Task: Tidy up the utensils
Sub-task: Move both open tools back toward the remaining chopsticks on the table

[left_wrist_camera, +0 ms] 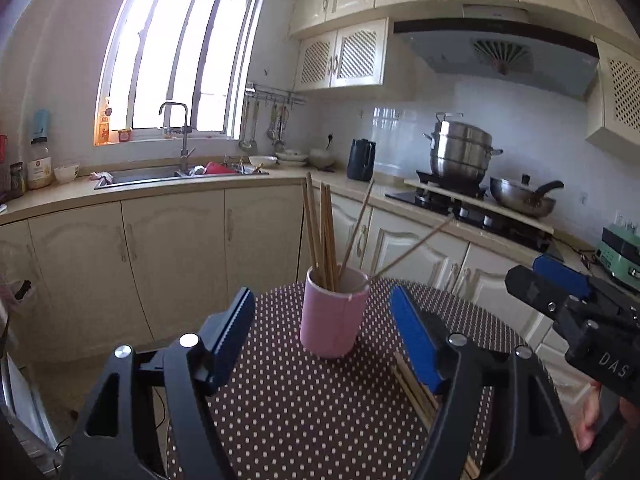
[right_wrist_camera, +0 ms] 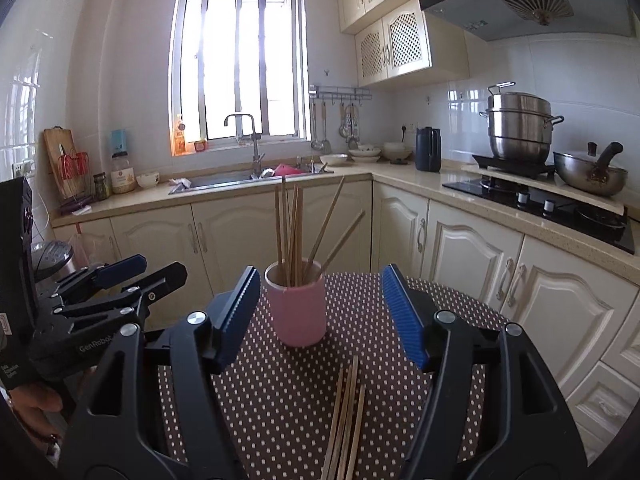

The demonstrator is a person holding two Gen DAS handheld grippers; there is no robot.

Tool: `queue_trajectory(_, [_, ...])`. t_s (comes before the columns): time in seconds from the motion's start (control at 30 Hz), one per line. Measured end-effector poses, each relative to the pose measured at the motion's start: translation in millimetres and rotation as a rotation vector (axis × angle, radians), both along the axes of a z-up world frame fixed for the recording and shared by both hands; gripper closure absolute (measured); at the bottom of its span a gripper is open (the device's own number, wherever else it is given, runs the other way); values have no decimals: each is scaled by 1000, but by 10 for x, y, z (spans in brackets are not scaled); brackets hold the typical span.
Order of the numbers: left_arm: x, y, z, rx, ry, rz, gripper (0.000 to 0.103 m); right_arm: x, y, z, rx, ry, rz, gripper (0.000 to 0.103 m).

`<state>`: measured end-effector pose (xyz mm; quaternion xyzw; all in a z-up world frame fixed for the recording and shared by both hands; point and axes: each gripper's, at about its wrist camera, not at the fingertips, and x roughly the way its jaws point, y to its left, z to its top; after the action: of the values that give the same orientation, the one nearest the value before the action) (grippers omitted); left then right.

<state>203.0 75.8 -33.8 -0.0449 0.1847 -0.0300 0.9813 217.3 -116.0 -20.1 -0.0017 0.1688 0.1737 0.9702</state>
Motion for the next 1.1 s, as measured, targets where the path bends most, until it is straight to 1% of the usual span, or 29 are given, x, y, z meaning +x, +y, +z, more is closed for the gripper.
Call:
queue_trajectory(0.3, [-172, -116, -170, 40, 82, -27, 33, -186, -83, -226, -42, 95, -14, 40])
queue_trajectory(0.4, [-165, -158, -233, 54, 128, -47, 33, -194, -107, -325, -52, 143, -13, 40])
queue_trajectory(0.5, [-146, -192, -310, 62, 167, -54, 33, -158, -123, -415, -70, 188, -12, 40])
queue_trajectory(0.6, [-98, -233, -407, 74, 226, -66, 33, -119, -155, -525, -73, 241, -11, 40])
queue_trajectory(0.7, [-64, -254, -493, 80, 262, -71, 33, -81, -164, -608, -86, 279, -7, 40])
queue_trajectory(0.8, [-5, -276, -601, 84, 320, -84, 33, 4, -183, -725, -91, 341, 4, 40])
queue_trajectory(0.93, [63, -315, -739, 92, 375, -94, 33, 141, -195, -871, -99, 424, 23, 40])
queue_trajectory(1.1, [141, -284, -886, 69, 425, -102, 33, 307, -209, -1059, -109, 527, 42, 40])
